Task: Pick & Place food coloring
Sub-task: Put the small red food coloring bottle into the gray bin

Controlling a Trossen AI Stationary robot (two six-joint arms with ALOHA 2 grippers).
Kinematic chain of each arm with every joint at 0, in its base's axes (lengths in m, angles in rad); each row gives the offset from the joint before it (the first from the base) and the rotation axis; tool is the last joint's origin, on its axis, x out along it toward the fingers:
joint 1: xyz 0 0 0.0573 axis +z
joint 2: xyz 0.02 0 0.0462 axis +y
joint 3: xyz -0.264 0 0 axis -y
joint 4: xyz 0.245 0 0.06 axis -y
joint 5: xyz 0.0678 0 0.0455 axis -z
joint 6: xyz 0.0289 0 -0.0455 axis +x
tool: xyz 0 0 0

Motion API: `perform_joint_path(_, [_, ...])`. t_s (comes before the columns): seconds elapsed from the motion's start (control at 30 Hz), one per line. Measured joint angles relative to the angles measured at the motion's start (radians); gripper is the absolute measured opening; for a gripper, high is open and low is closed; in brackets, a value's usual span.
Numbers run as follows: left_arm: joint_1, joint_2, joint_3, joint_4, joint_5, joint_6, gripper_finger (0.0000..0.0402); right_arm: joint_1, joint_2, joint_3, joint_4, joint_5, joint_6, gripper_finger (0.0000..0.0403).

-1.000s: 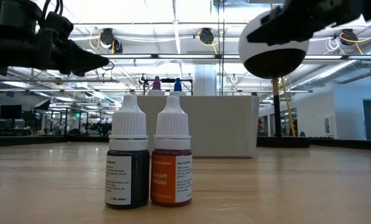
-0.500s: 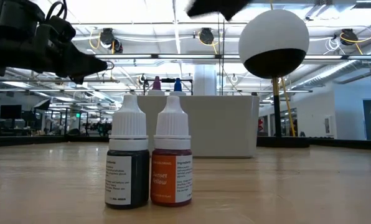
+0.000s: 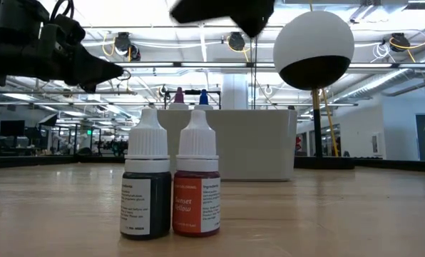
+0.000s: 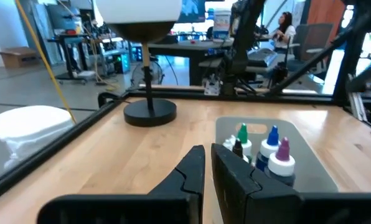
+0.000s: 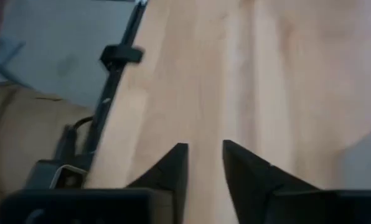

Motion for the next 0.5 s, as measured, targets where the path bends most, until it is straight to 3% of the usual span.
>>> perform_joint_path(0.23, [0.001, 0.0, 0.0, 0.031, -0.033, 0.027, 0.0037, 0.008, 0.064, 0.0, 0.032, -0.091, 0.089, 0.0161])
perform_joint_path(0.5, [0.001, 0.0, 0.0, 0.04, -0.077, 0.079, 0.0037, 0.041, 0.069, 0.0, 0.047, -0.085, 0.091, 0.0171])
